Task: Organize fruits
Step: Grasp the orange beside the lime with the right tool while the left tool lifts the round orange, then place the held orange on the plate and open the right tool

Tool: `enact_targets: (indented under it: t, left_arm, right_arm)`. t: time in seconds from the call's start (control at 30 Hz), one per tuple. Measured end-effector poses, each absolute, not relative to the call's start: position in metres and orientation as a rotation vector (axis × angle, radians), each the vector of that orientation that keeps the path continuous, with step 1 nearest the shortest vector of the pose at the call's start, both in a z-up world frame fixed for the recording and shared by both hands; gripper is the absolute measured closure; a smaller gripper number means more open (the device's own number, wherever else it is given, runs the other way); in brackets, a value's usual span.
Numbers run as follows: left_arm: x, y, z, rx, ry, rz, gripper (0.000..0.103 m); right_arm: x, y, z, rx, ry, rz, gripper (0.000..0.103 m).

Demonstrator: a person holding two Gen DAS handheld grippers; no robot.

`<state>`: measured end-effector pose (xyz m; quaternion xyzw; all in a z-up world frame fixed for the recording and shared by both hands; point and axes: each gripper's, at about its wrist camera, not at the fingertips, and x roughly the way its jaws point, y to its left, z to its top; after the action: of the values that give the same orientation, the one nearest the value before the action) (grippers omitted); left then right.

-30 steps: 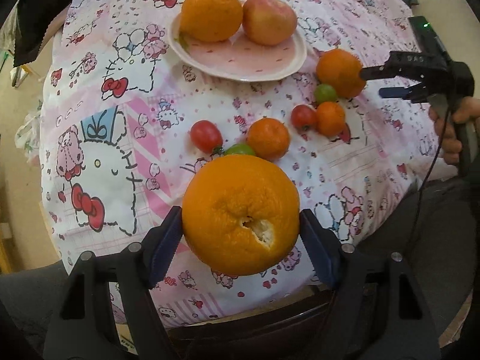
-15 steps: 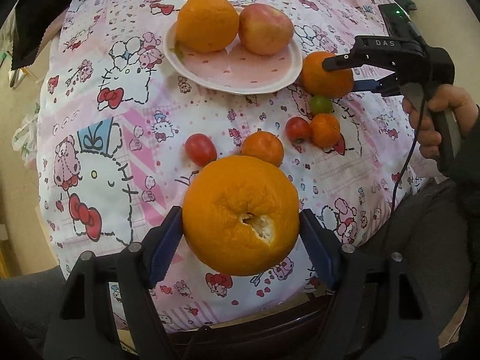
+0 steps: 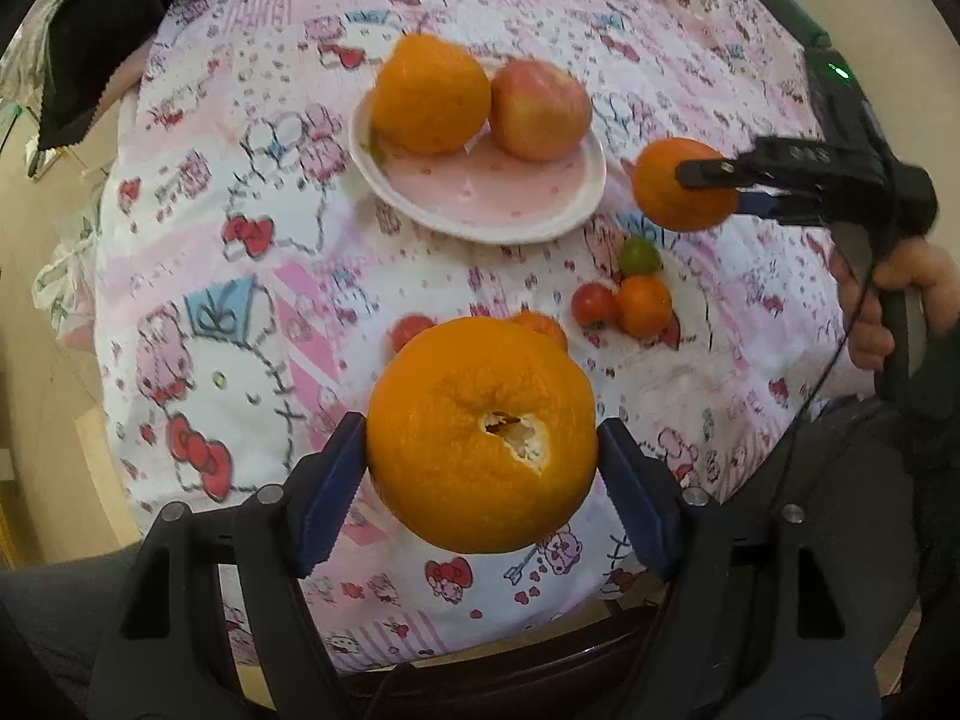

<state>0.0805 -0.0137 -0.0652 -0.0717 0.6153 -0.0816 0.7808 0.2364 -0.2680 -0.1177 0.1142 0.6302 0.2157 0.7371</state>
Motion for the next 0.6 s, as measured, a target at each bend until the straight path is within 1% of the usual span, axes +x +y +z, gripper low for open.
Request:
enact_targets:
  t: [0.13,0.33,0.47,0.6]
  left_arm:
    - [0.097,-0.004,-0.047,-0.154,1.297,-0.173,0.03]
    - [0.13,0.011,-0.021,-0.092,1.233,-0.148,0.03]
    - [0.15,0.024,-0.014,-0.083,1.207,-0.132,0.03]
    - [0.16,0.034,-0.021,-0.11,1.202,-0.123,0.03]
  right_arm:
    - [0.244,-0.264,-0.087,0.256,1.305,0.498,0.035]
    - [0.288,-0.217,-0.053,0.131,1.25,0.527,0.036]
    - [0.324,-0.169,-0.052,-0.009,1.264,0.532,0.036]
    - [0.35,-0.122,-0.073,-0.179,1.309,0.531,0.036]
